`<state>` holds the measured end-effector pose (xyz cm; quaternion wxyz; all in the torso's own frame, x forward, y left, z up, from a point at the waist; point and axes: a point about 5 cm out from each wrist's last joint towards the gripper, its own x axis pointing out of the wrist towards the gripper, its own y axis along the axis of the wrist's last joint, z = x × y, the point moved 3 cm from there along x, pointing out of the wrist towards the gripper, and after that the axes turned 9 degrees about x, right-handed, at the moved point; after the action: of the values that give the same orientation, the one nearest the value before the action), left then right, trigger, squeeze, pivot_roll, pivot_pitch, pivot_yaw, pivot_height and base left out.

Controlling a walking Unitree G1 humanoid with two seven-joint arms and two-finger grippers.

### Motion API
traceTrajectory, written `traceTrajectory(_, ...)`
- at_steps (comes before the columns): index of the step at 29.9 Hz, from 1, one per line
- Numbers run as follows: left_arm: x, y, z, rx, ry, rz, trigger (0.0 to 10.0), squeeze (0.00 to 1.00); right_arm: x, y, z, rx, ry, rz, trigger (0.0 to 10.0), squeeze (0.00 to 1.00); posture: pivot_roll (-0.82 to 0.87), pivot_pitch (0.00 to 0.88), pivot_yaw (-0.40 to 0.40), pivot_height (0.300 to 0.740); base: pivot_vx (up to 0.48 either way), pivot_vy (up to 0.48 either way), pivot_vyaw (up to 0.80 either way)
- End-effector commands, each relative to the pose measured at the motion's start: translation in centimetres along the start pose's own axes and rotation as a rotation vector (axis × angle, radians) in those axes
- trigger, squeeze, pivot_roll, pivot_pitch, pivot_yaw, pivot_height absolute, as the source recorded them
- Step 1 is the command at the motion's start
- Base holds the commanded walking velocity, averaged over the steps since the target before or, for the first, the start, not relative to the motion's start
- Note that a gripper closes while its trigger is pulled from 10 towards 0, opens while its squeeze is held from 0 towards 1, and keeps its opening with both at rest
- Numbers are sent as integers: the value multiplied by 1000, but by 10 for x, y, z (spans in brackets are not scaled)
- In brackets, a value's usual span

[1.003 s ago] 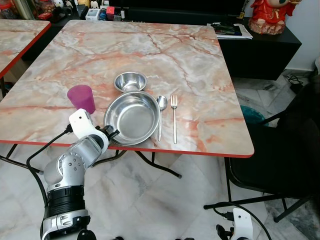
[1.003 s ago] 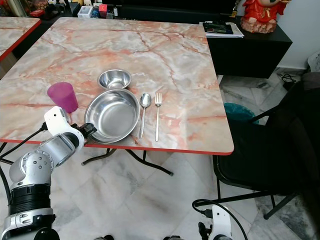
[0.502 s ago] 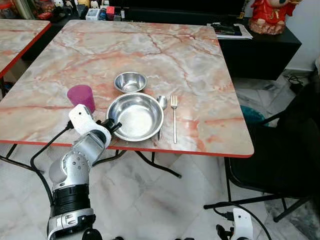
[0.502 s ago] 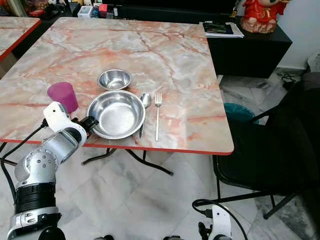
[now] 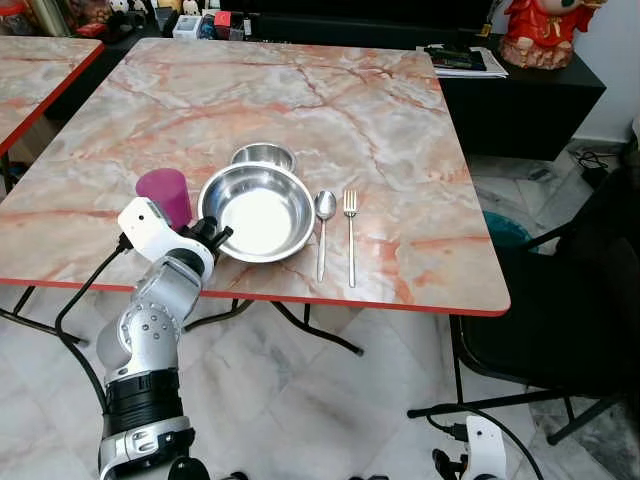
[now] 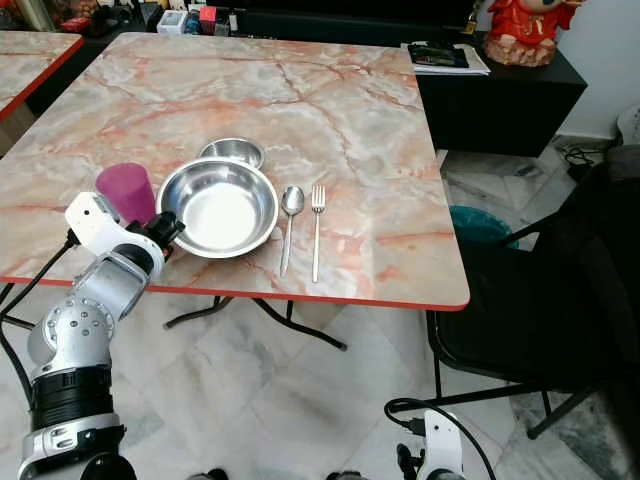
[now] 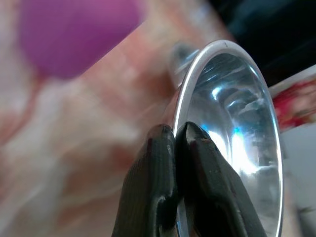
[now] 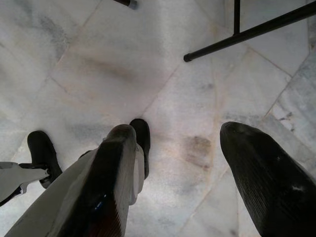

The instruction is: Setting the table

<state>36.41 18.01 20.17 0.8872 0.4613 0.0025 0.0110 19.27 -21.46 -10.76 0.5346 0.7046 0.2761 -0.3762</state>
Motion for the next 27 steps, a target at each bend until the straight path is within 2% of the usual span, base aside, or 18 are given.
traceTrajectory(1, -2, 29, 27, 4, -117, 146, 10000, 0, -1, -4, 6, 12, -18, -9, 10000, 0, -42, 144, -64, 740, 0, 0, 0)
traceTrajectory(6, -3, 42, 36, 37, -148, 263, 10000, 0, -1, -3, 6, 18, -21, 0, 10000, 0, -43, 142, -66, 740, 0, 0, 0)
traceTrajectory(11, -3, 48, 42, 94, -160, 312, 10000, 0, -2, -1, 6, 41, -21, 24, 10000, 0, -42, 142, -66, 740, 0, 0, 0)
traceTrajectory(17, -1, 49, 42, 93, -158, 333, 10000, 0, -2, 0, 6, 43, -24, 31, 10000, 0, -43, 144, -65, 740, 0, 0, 0)
traceTrajectory(24, -1, 50, 39, 96, -146, 344, 10000, 0, -2, -1, 7, 50, -36, 35, 10000, 0, -42, 146, -62, 740, 0, 346, 0)
traceTrajectory(27, 0, 50, 38, 97, -142, 343, 10000, 0, -2, -1, 7, 50, -39, 35, 10000, 0, -42, 146, -62, 740, 0, 342, -633)
